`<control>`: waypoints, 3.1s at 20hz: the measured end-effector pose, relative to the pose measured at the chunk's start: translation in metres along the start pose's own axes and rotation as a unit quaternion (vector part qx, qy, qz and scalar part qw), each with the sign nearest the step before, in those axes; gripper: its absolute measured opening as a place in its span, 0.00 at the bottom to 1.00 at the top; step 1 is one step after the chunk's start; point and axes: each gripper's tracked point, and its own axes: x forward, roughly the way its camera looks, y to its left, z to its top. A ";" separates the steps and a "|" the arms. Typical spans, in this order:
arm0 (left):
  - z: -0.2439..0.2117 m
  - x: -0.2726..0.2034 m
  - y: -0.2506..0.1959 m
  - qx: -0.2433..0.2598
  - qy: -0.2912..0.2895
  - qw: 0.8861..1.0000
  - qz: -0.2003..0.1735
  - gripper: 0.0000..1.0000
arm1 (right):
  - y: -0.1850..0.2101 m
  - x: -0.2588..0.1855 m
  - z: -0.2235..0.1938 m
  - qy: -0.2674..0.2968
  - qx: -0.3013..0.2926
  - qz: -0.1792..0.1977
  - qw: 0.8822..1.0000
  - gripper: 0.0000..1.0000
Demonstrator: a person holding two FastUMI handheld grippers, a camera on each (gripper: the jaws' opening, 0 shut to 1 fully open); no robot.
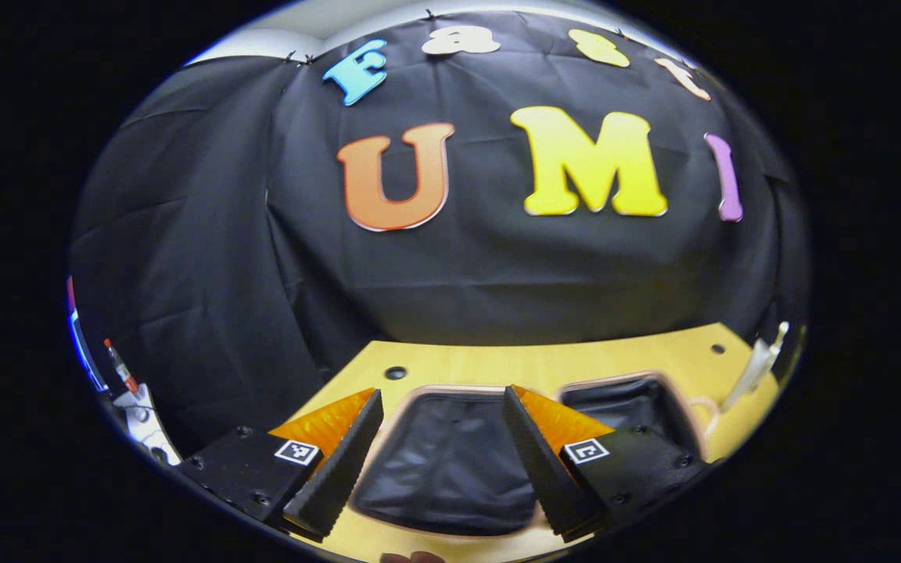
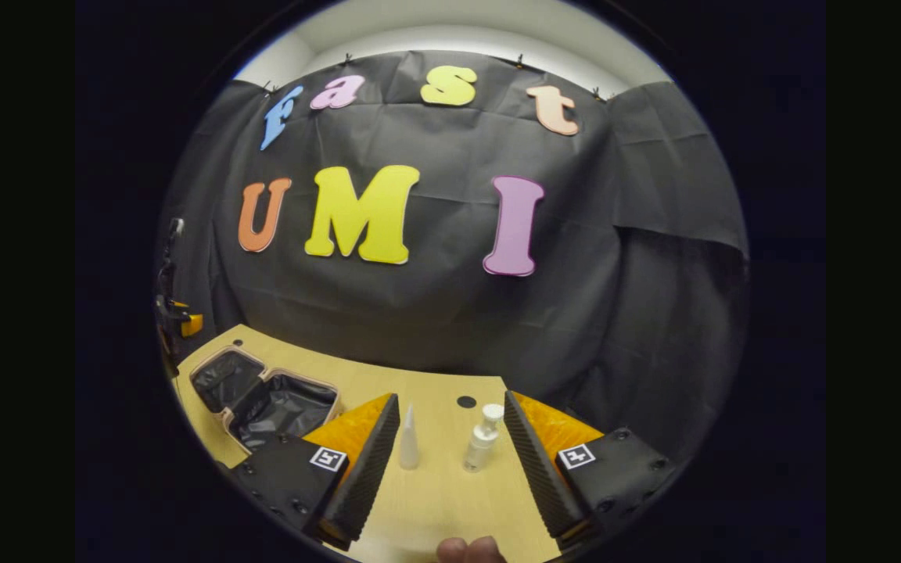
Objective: First open the suitcase, pack the skin care products into it, and then close the suitcase.
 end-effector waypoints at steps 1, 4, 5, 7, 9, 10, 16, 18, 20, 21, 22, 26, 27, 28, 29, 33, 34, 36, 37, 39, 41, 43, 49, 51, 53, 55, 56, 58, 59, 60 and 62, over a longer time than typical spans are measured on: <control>0.006 -0.014 -0.040 0.003 -0.005 1.000 -0.019 0.98 | -0.012 0.001 -0.006 0.005 0.006 -0.004 1.000 0.80; -0.005 -0.045 -0.144 0.014 -0.004 0.996 -0.084 0.98 | -0.043 0.003 -0.023 0.016 0.015 -0.011 1.000 0.78; -0.014 -0.053 -0.173 0.015 0.002 0.995 -0.101 0.97 | -0.052 0.002 -0.028 0.019 0.015 -0.012 1.000 0.80; -0.031 -0.067 -0.228 0.015 0.018 0.991 -0.135 0.97 | -0.070 0.001 -0.038 0.024 0.009 -0.012 1.000 0.80; -0.047 -0.080 -0.272 0.020 0.024 0.989 -0.147 0.97 | -0.088 -0.001 -0.051 0.037 0.000 -0.009 0.999 0.80; -0.056 -0.081 -0.295 0.021 0.026 0.987 -0.155 0.97 | -0.096 -0.001 -0.058 0.044 -0.003 -0.009 0.999 0.80; -0.106 -0.043 -0.397 0.044 0.063 0.974 -0.213 0.97 | -0.130 0.002 -0.108 0.090 -0.013 0.000 0.996 0.80; -0.122 -0.029 -0.417 0.049 0.075 0.972 -0.217 0.98 | -0.138 0.004 -0.126 0.105 -0.012 -0.001 0.994 0.78; -0.139 -0.015 -0.431 0.048 0.090 0.971 -0.215 0.98 | -0.141 0.003 -0.138 0.115 -0.003 0.003 0.993 0.80; -0.147 -0.006 -0.435 0.048 0.099 0.971 -0.213 0.98 | -0.142 0.003 -0.143 0.119 0.001 0.004 0.993 0.80; -0.156 0.002 -0.437 0.048 0.108 0.970 -0.211 0.98 | -0.144 0.004 -0.147 0.122 0.004 0.004 0.993 0.80; -0.169 0.033 -0.448 0.071 0.112 0.970 -0.206 0.98 | -0.154 0.012 -0.157 0.133 0.016 0.000 0.991 0.80; -0.168 0.038 -0.452 0.075 0.109 0.970 -0.205 0.98 | -0.154 0.014 -0.157 0.133 0.018 0.000 0.991 0.80; -0.169 0.043 -0.454 0.077 0.110 0.970 -0.204 0.98 | -0.154 0.017 -0.157 0.133 0.020 0.002 0.991 0.80; -0.172 0.048 -0.458 0.075 0.115 0.969 -0.206 0.98 | -0.154 0.021 -0.157 0.132 0.020 0.003 0.991 0.80; -0.179 0.060 -0.467 0.077 0.128 0.968 -0.202 0.98 | -0.153 0.033 -0.157 0.136 0.032 0.006 0.990 0.80; -0.179 0.062 -0.468 0.076 0.128 0.968 -0.202 0.98 | -0.153 0.034 -0.157 0.138 0.033 0.007 0.990 0.80; -0.177 0.066 -0.470 0.080 0.125 0.968 -0.202 0.98 | -0.152 0.036 -0.161 0.145 0.032 0.009 0.989 0.80; -0.178 0.068 -0.470 0.081 0.125 0.968 -0.202 0.98 | -0.153 0.036 -0.165 0.152 0.033 0.010 0.988 0.80; -0.183 0.070 -0.472 0.082 0.129 0.967 -0.204 0.97 | -0.154 0.038 -0.168 0.158 0.037 0.009 0.987 0.80; -0.186 0.073 -0.475 0.086 0.134 0.965 -0.207 0.97 | -0.154 0.040 -0.169 0.159 0.038 0.008 0.987 0.80; -0.183 0.078 -0.476 0.089 0.127 0.967 -0.203 0.98 | -0.154 0.043 -0.172 0.158 0.040 0.008 0.987 0.80; -0.178 0.077 -0.476 0.090 0.130 0.964 -0.213 0.49 | -0.137 0.072 -0.181 0.161 0.061 0.030 0.985 0.80; -0.155 0.071 -0.471 0.073 0.107 0.967 -0.218 0.49 | -0.127 0.082 -0.186 0.161 0.072 0.046 0.983 0.79; -0.130 0.062 -0.462 0.071 0.090 0.968 -0.222 0.49 | -0.120 0.095 -0.193 0.165 0.078 0.055 0.982 0.80; -0.108 0.052 -0.454 0.055 0.078 0.970 -0.224 0.49 | -0.111 0.108 -0.196 0.162 0.083 0.064 0.981 0.77; -0.097 0.045 -0.447 0.045 0.074 0.971 -0.222 0.54 | -0.107 0.117 -0.198 0.159 0.084 0.068 0.981 0.79; -0.081 0.036 -0.435 0.029 0.070 0.974 -0.214 0.48 | -0.095 0.135 -0.206 0.160 0.080 0.078 0.981 0.79; -0.078 0.034 -0.429 0.024 0.068 0.975 -0.210 0.48 | -0.088 0.142 -0.209 0.162 0.079 0.084 0.980 0.79; -0.078 0.032 -0.425 0.018 0.071 0.976 -0.207 0.53 | -0.081 0.149 -0.212 0.162 0.078 0.092 0.979 0.79; -0.079 0.026 -0.417 0.008 0.084 0.976 -0.200 0.53 | -0.066 0.164 -0.217 0.161 0.068 0.105 0.979 0.77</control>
